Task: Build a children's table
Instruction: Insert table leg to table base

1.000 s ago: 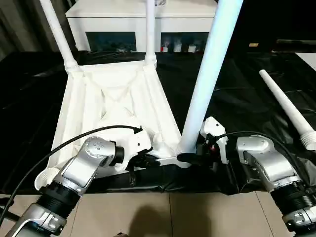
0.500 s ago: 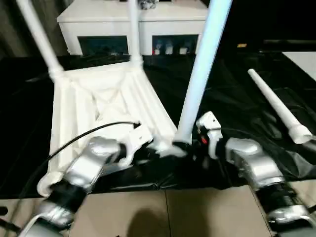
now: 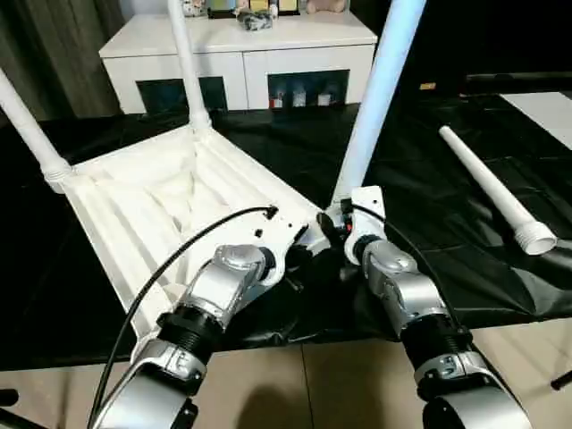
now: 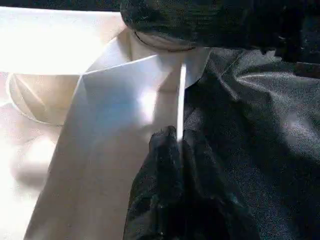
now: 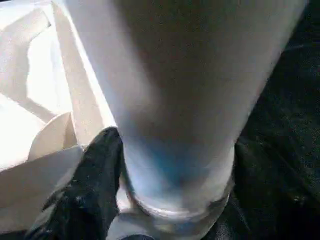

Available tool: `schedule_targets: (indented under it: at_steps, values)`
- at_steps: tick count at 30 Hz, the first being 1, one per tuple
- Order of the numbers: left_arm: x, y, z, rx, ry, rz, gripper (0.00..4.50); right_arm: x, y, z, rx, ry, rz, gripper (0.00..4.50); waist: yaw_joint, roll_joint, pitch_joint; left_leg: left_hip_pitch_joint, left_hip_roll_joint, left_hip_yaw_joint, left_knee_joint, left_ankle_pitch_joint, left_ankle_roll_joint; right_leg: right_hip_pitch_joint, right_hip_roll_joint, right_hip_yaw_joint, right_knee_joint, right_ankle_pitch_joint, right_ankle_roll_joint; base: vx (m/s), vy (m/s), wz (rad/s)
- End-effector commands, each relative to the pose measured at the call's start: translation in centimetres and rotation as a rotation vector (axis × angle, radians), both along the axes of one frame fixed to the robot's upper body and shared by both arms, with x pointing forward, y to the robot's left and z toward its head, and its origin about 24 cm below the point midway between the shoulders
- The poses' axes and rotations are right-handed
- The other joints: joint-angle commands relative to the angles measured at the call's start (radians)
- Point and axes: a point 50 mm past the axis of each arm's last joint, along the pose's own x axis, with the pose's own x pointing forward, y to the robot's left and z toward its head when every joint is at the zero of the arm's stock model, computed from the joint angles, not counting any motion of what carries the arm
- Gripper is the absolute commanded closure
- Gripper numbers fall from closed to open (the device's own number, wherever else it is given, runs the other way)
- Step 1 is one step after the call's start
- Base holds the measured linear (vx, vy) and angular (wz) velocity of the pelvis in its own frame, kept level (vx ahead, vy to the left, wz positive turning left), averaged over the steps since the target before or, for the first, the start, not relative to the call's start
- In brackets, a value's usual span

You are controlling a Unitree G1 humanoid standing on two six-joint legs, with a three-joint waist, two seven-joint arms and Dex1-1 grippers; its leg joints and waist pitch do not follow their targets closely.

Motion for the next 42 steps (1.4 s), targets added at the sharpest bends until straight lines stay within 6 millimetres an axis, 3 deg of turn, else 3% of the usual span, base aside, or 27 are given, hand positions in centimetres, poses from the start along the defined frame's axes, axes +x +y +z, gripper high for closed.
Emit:
schedule_targets:
  at_steps: [1, 2, 3, 5, 7, 9, 12, 14, 15, 17, 20, 21, 22, 26, 27, 28, 29, 31, 32, 34, 35, 37, 38, 39, 41, 42]
  values:
    - [0.3, 1.3, -0.3, 0.011, -0.007, 0.072, 4.5, -1.3, 2.2, -1.6, 0.035, 0.088, 0.129, 0.99, 0.002, -0.023, -0.038, -0.009, 0.0, -0.008, -0.079, -0.341, 0.01, 0.037, -0.032, 0.015, -0.101, -0.433, -0.111, 0.0, 0.0, 0.0]
    - [0.3, 1.5, -0.4, 0.025, 0.0, 0.061, 4.5, -1.1, 2.2, -1.3, 0.037, 0.076, 0.138, 0.73, -0.001, -0.02, -0.04, -0.016, 0.001, -0.013, -0.083, -0.33, 0.002, 0.042, -0.034, 0.012, -0.1, -0.433, -0.102, 0.0, 0.0, 0.0]
    - [0.2, 1.7, -0.4, 0.037, 0.005, 0.043, 4.5, -1.0, 2.0, -0.9, 0.042, 0.065, 0.155, 0.65, -0.005, -0.018, -0.04, -0.014, 0.002, -0.016, -0.084, -0.336, -0.002, 0.04, -0.033, 0.01, -0.101, -0.422, -0.105, 0.0, 0.0, 0.0]
    - [0.0, 2.0, -0.5, 0.051, 0.01, 0.01, 4.5, -0.7, 1.5, -0.1, 0.038, 0.037, 0.182, 0.57, -0.004, -0.02, -0.04, 0.0, 0.004, -0.012, -0.081, -0.355, 0.0, 0.03, -0.032, 0.013, -0.104, -0.408, -0.123, 0.0, 0.0, 0.0]
    - [-0.1, 2.1, -0.5, 0.051, 0.01, 0.003, 4.5, -0.6, 1.2, 0.1, 0.03, 0.026, 0.187, 0.38, -0.002, -0.019, -0.042, 0.004, 0.006, -0.008, -0.078, -0.342, 0.005, 0.028, -0.032, 0.017, -0.102, -0.362, -0.151, 0.0, 0.0, 0.0]
    - [-0.3, 2.6, -0.4, 0.066, -0.004, -0.029, 4.5, -0.3, 0.3, 0.8, 0.032, 0.006, 0.207, 0.38, -0.002, -0.019, -0.043, -0.003, 0.008, -0.007, -0.08, -0.303, 0.011, 0.036, -0.03, 0.016, -0.093, -0.293, -0.176, 0.0, 0.0, 0.0]
    - [-0.5, 2.9, -0.3, 0.082, -0.012, -0.042, 4.5, -0.4, -0.4, 1.2, 0.035, -0.006, 0.218, 0.38, 0.003, -0.021, -0.044, 0.003, 0.01, -0.003, -0.076, -0.286, 0.018, 0.034, -0.031, 0.018, -0.091, -0.258, -0.196, 0.0, 0.0, 0.0]
    - [-0.6, 3.0, -0.2, 0.086, -0.014, -0.04, 4.5, -0.5, -0.6, 1.3, 0.038, -0.008, 0.215, 0.38, 0.009, -0.021, -0.044, 0.001, 0.011, -0.001, -0.076, -0.258, 0.021, 0.035, -0.03, 0.019, -0.087, -0.222, -0.201, 0.0, 0.0, 0.0]
    - [-0.8, 3.1, -0.2, 0.084, -0.014, -0.031, 4.5, -0.7, -0.9, 1.3, 0.057, 0.007, 0.188, 0.38, 0.009, -0.026, -0.045, 0.001, 0.01, 0.001, -0.075, -0.247, 0.022, 0.035, -0.029, 0.019, -0.085, -0.206, -0.206, 0.0, 0.0, 0.0]
    - [-0.9, 3.2, -0.1, 0.082, -0.013, -0.023, 4.5, -0.9, -1.1, 1.2, 0.075, 0.023, 0.165, 0.38, 0.011, -0.023, -0.046, -0.001, 0.012, 0.0, -0.075, -0.222, 0.023, 0.039, -0.03, 0.02, -0.079, -0.168, -0.215, 0.0, 0.0, 0.0]
    - [-1.1, 3.6, -0.4, 0.074, -0.008, 0.023, 4.5, -1.6, -2.4, -0.1, 0.112, 0.129, 0.013, 0.38, 0.012, -0.018, -0.047, 0.002, 0.012, 0.0, -0.075, -0.189, 0.021, 0.04, -0.028, 0.021, -0.076, -0.123, -0.219, 0.0, 0.0, 0.0]
    - [-1.1, 3.7, -0.4, 0.068, -0.024, 0.035, 4.5, -1.8, -2.8, -0.5, 0.118, 0.153, -0.032, 0.38, 0.012, -0.009, -0.047, 0.003, 0.01, 0.0, -0.076, -0.197, 0.009, 0.04, -0.027, 0.02, -0.076, -0.122, -0.222, 0.0, 0.0, 0.0]
    - [-1.1, 3.7, -0.4, 0.067, -0.026, 0.035, 4.5, -1.8, -2.9, -0.6, 0.118, 0.154, -0.035, 0.38, 0.01, -0.013, -0.046, 0.003, 0.01, 0.001, -0.077, -0.21, 0.009, 0.04, -0.026, 0.02, -0.08, -0.127, -0.218, 0.0, 0.0, 0.0]
    - [-1.1, 3.9, -0.1, 0.061, -0.08, 0.007, 4.5, -1.9, -3.4, -0.5, 0.115, 0.144, -0.066, 0.38, 0.003, -0.015, -0.04, 0.001, 0.006, -0.001, -0.082, -0.288, -0.008, 0.037, -0.03, 0.021, -0.095, -0.276, -0.174, 0.0, 0.0, 0.0]
    - [-1.4, 4.1, 0.2, 0.117, -0.174, -0.095, 4.5, -1.9, -3.8, 0.1, 0.137, 0.127, -0.095, 0.38, 0.002, -0.005, -0.039, 0.0, 0.005, -0.003, -0.085, -0.302, -0.013, 0.037, -0.031, 0.02, -0.099, -0.316, -0.153, 0.0, 0.0, 0.0]
    - [-1.4, 4.1, 0.2, 0.117, -0.174, -0.095, 4.5, -1.9, -3.8, 0.1, 0.137, 0.127, -0.095, 0.38, 0.003, -0.008, -0.04, 0.001, 0.006, -0.005, -0.086, -0.302, -0.012, 0.036, -0.031, 0.021, -0.103, -0.324, -0.141, 0.0, 0.0, 0.0]
    - [-1.8, 4.2, 0.2, 0.17, -0.243, -0.21, 4.5, -2.0, -4.0, 0.3, 0.135, 0.115, -0.108, 0.38, 0.004, -0.004, -0.042, 0.004, 0.007, -0.005, -0.085, -0.289, -0.014, 0.034, -0.029, 0.022, -0.101, -0.3, -0.136, 0.0, 0.0, 0.0]
    - [-2.1, 4.2, 0.2, 0.195, -0.274, -0.287, 4.5, -2.1, -4.1, 0.3, 0.127, 0.118, -0.119, 0.38, 0.004, -0.007, -0.044, 0.007, 0.007, 0.0, -0.081, -0.28, -0.013, 0.031, -0.028, 0.025, -0.1, -0.279, -0.136, 0.0, 0.0, 0.0]
    - [-2.5, 4.6, 0.0, 0.217, -0.287, -0.35, 4.5, -2.3, -4.3, 0.0, 0.114, 0.131, -0.136, 0.38, 0.013, 0.006, -0.048, 0.015, 0.008, 0.001, -0.079, -0.244, -0.02, 0.026, -0.028, 0.026, -0.096, -0.22, -0.152, 0.0, 0.0, 0.0]
    - [-2.6, 5.0, 0.1, 0.224, -0.312, -0.409, 4.5, -2.3, -4.3, -0.2, 0.109, 0.138, -0.143, 0.38, 0.017, 0.01, -0.049, 0.015, 0.01, 0.005, -0.078, -0.235, -0.028, 0.027, -0.023, 0.025, -0.085, -0.151, -0.183, 0.0, 0.0, 0.0]
    - [-2.6, 5.4, 0.1, 0.232, -0.322, -0.417, 4.5, -2.4, -4.3, -0.3, 0.11, 0.138, -0.147, 0.38, 0.017, 0.01, -0.048, 0.014, 0.011, 0.004, -0.079, -0.23, -0.031, 0.028, -0.023, 0.025, -0.082, -0.137, -0.189, 0.0, 0.0, 0.0]
    - [-2.3, 5.9, 0.3, 0.242, -0.345, -0.406, 4.5, -2.4, -4.3, -0.2, 0.113, 0.137, -0.15, 0.38, 0.019, 0.02, -0.049, 0.01, 0.01, 0.002, -0.08, -0.224, -0.039, 0.033, -0.023, 0.024, -0.074, -0.105, -0.195, 0.0, 0.0, 0.0]
    - [-1.8, 6.6, 0.8, 0.25, -0.385, -0.37, 4.5, -2.4, -4.3, -0.1, 0.119, 0.134, -0.156, 0.38, 0.02, 0.017, -0.048, 0.009, 0.009, 0.002, -0.079, -0.224, -0.041, 0.033, -0.022, 0.023, -0.075, -0.093, -0.193, 0.0, 0.0, 0.0]
    - [-0.9, 7.4, 1.6, 0.255, -0.458, -0.292, 4.5, -2.4, -4.4, 0.0, 0.126, 0.129, -0.162, 0.38, 0.019, 0.024, -0.048, 0.01, 0.008, 0.0, -0.08, -0.233, -0.048, 0.036, -0.023, 0.023, -0.072, -0.088, -0.191, 0.0, 0.0, 0.0]
    - [-0.2, 7.8, 2.1, 0.253, -0.487, -0.232, 4.5, -2.3, -4.5, 0.1, 0.127, 0.125, -0.165, 0.38, 0.017, 0.021, -0.049, 0.009, 0.006, 0.0, -0.078, -0.24, -0.05, 0.039, -0.023, 0.024, -0.071, -0.082, -0.19, 0.0, 0.0, 0.0]
    - [0.0, 8.0, 2.3, 0.249, -0.488, -0.207, 4.2, -2.3, -4.5, 0.2, 0.126, 0.123, -0.168, 0.27, 0.016, 0.025, -0.051, 0.009, 0.007, 0.0, -0.077, -0.225, -0.05, 0.04, -0.025, 0.024, -0.068, -0.066, -0.193, 0.0, 0.0, 0.0]
